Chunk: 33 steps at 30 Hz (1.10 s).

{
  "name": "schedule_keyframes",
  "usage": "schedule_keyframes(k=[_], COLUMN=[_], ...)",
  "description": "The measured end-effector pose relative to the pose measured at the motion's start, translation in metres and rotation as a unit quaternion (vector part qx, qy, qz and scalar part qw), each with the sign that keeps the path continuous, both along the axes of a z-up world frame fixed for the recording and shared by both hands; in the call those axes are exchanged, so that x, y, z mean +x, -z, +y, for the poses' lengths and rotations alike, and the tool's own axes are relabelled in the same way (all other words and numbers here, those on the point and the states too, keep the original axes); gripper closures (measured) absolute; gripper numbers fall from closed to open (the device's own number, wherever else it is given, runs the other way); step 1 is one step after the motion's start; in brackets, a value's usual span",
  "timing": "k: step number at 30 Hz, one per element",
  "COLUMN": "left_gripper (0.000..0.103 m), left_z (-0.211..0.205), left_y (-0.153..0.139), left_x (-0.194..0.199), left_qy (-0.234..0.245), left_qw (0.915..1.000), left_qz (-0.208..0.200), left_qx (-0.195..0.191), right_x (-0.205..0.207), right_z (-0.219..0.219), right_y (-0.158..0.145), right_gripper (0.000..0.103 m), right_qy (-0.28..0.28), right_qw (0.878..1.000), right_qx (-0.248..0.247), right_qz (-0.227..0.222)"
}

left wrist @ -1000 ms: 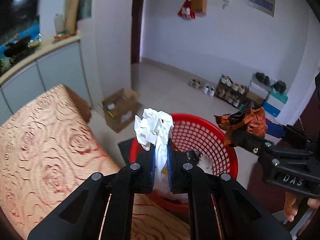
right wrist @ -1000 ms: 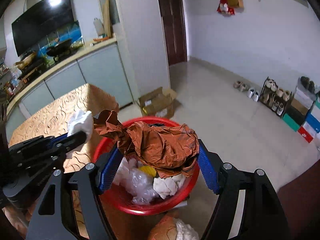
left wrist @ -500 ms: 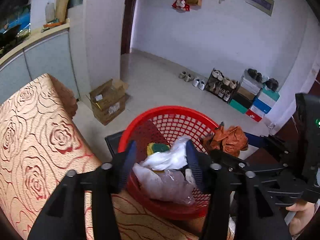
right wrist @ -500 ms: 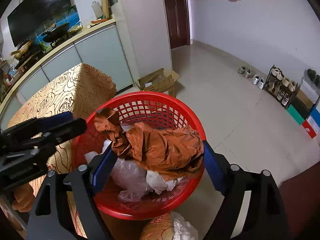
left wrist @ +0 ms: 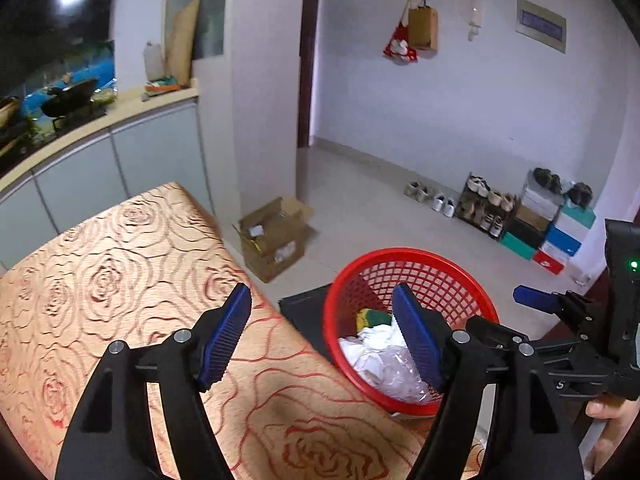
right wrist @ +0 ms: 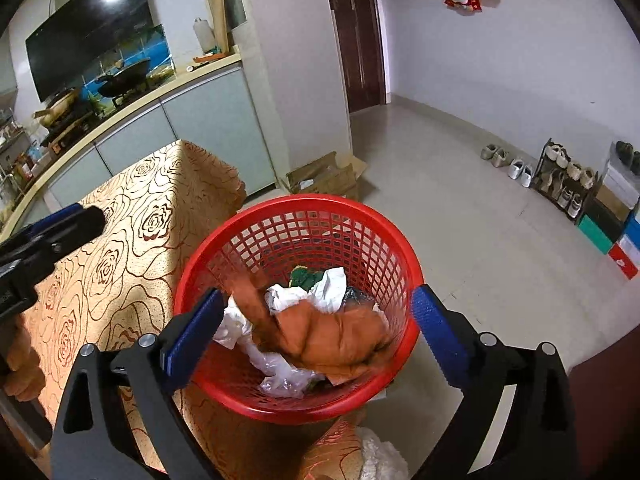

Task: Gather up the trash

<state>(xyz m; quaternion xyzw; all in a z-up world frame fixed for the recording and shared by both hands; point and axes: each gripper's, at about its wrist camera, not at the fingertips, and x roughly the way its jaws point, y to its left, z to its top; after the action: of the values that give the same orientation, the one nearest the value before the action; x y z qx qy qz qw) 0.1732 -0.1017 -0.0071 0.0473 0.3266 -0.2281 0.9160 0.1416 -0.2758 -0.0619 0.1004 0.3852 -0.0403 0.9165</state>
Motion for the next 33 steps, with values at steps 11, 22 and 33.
schedule_keyframes(k=[11,22,33], left_gripper=[0.02,0.016,0.012], left_z=[0.024,0.036,0.045], left_y=[-0.03,-0.038,-0.036], left_x=[-0.047,-0.107,-0.152], left_qy=[-0.058,-0.088,-0.098], left_qw=[0.9961,0.9914,0.99], left_qz=[-0.064,-0.091,-0.098], left_qx=[0.018,0.036,0.025], right_x=[-0.041,-0.107,-0.152], right_z=[0.018,0.047,0.062], right_y=[-0.031,-0.05,-0.063], right_gripper=[0.01,0.007,0.007], right_qy=[0.017,0.049,0.059], right_qw=[0.999,0.997,0.993], right_qx=[-0.003,0.002,-0.023], right_qz=[-0.041,-0.061,-0.094])
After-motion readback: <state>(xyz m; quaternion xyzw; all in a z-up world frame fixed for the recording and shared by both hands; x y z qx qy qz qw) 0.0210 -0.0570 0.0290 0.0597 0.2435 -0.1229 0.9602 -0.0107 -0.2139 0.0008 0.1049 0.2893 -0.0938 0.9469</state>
